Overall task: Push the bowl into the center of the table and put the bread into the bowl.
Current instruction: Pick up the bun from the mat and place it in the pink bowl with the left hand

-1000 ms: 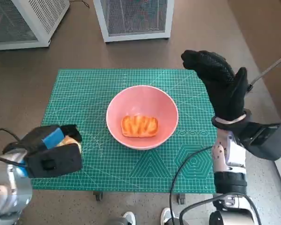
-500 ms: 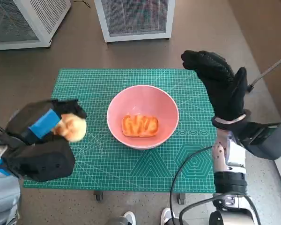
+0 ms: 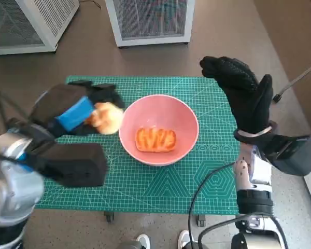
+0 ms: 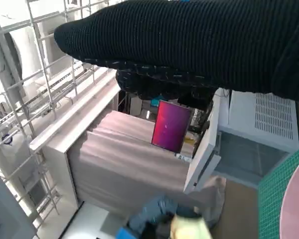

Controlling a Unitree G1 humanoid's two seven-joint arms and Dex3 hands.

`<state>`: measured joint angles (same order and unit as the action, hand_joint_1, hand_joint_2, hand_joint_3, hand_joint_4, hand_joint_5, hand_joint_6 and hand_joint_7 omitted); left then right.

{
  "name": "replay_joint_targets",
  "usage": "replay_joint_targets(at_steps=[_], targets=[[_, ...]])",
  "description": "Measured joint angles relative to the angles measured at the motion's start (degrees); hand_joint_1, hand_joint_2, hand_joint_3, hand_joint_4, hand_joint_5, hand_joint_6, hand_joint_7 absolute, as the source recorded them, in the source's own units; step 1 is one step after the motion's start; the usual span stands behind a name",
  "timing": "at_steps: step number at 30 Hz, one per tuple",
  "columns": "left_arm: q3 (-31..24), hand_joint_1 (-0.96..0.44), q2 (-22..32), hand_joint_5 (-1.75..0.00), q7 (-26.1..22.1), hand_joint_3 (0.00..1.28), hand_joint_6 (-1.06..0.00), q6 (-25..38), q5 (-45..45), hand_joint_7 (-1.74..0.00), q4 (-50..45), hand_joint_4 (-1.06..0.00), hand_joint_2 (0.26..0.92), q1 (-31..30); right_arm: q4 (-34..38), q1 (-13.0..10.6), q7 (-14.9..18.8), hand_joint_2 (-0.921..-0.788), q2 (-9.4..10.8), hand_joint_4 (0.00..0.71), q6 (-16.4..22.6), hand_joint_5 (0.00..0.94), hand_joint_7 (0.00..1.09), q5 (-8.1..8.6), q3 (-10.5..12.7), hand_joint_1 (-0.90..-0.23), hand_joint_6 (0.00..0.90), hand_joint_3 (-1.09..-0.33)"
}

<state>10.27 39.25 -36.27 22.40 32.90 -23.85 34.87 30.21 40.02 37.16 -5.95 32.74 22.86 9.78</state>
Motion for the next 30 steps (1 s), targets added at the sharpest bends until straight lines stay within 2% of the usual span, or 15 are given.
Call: replay_joint_targets(at_steps=[7, 14, 24, 30], targets=[[5.22, 0.00, -4.64, -1.16, -0.04, 0.01, -0.72, -4.48, -0.04, -0.98, 7.47, -0.77, 0.908, 6.81, 0.18, 0.06, 0.26, -0.921, -0.09, 0.222, 0.02, 0.000, 0.29, 0.04, 0.22, -0.678, 0.197, -0.677], [8.48, 0.00, -9.37, -1.17, 0.06, 0.02, -0.69, -8.05, -0.06, -1.02, 15.06, -0.76, 0.917, 11.77, 0.02, -0.01, 0.31, -0.921, -0.35, 0.221, 0.13, 0.000, 0.29, 0.01, 0.47, -0.676, 0.195, -0.678], [12.90, 0.00, -14.67, -1.19, 0.04, 0.06, -0.64, -7.26, 2.76, -1.12, 23.77, -0.70, 0.920, 15.94, -0.03, -0.04, 0.29, -0.921, -0.46, 0.220, 0.73, 0.000, 0.29, -0.07, 0.68, -0.664, 0.193, -0.679], [14.39, 0.00, -16.09, -1.25, 1.01, 0.07, -0.64, -8.09, 3.35, -1.10, 30.81, -0.66, 0.920, 16.89, -0.03, -0.13, 0.30, -0.921, -0.57, 0.219, 0.93, 0.000, 0.29, -0.04, 1.08, -0.661, 0.193, -0.678]])
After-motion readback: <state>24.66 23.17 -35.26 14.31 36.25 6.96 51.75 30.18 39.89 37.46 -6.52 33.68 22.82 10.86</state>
